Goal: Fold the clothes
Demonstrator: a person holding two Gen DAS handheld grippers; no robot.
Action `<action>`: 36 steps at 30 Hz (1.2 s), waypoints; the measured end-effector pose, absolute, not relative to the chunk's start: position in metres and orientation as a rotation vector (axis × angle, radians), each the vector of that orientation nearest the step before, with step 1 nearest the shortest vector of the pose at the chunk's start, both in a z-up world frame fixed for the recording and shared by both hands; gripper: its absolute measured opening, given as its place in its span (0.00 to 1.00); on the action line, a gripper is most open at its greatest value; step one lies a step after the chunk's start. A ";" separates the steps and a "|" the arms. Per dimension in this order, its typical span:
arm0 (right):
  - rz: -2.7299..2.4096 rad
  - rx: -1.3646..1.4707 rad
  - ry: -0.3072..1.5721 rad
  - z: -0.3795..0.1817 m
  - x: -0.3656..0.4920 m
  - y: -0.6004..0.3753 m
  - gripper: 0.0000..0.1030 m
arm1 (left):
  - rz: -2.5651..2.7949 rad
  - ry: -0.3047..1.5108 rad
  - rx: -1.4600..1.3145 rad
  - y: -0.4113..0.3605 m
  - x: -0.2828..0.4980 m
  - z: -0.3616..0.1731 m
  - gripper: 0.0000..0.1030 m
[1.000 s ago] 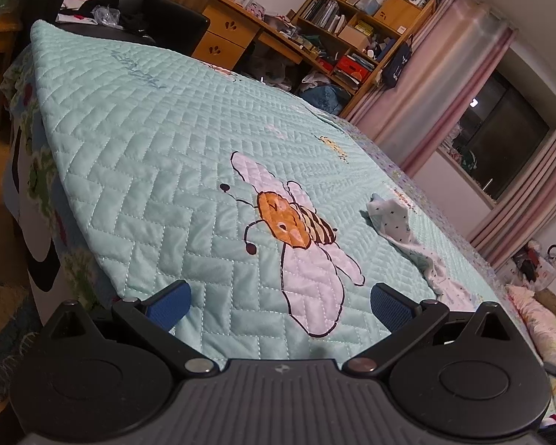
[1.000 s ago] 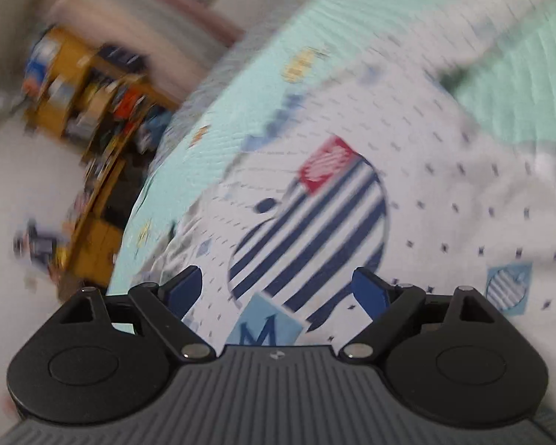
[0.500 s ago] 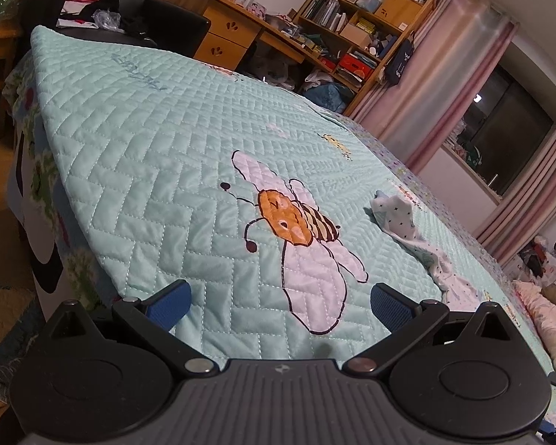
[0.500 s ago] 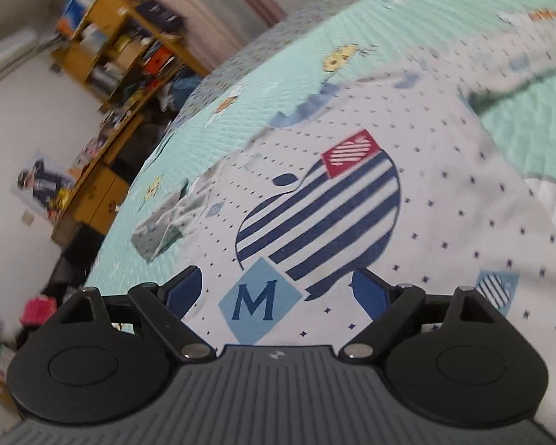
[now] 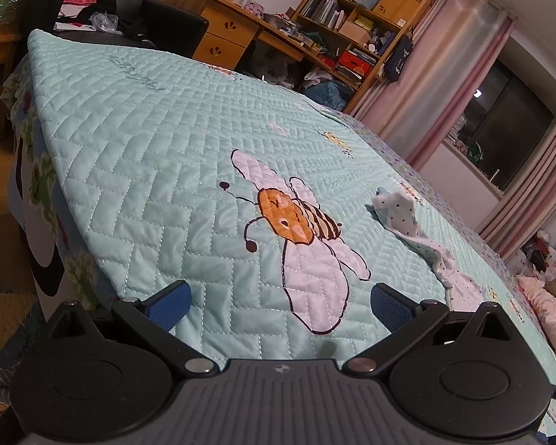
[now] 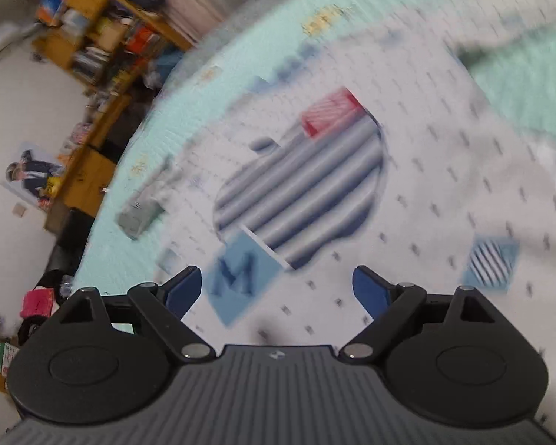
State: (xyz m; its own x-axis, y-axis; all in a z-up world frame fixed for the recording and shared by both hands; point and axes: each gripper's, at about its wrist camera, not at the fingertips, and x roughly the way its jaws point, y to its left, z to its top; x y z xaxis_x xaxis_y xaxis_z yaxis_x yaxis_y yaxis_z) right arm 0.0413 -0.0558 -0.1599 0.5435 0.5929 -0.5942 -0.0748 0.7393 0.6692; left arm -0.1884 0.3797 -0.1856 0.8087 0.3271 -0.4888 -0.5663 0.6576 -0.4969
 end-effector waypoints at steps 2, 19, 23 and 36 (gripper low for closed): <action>0.454 0.665 0.897 -0.155 0.033 -0.060 0.86 | 0.516 0.376 -0.688 0.380 -0.190 -0.186 0.99; 0.530 0.864 0.775 -0.147 0.016 -0.107 0.87 | 0.401 0.414 -0.519 0.320 -0.183 -0.109 0.99; 0.545 0.808 0.750 -0.140 0.014 -0.103 0.87 | 0.197 0.432 -0.378 0.277 -0.162 -0.085 0.99; 0.506 0.812 0.694 -0.150 0.008 -0.141 0.88 | -0.205 0.820 -0.285 0.180 -0.051 -0.132 0.99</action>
State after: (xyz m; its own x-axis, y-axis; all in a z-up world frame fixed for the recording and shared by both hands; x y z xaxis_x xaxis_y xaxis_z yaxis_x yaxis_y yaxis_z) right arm 0.0076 -0.1413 -0.1497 0.6723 0.6464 -0.3608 -0.1454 0.5932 0.7918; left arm -0.0513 0.1797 -0.1324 0.6658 -0.2879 -0.6883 0.0691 0.9424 -0.3274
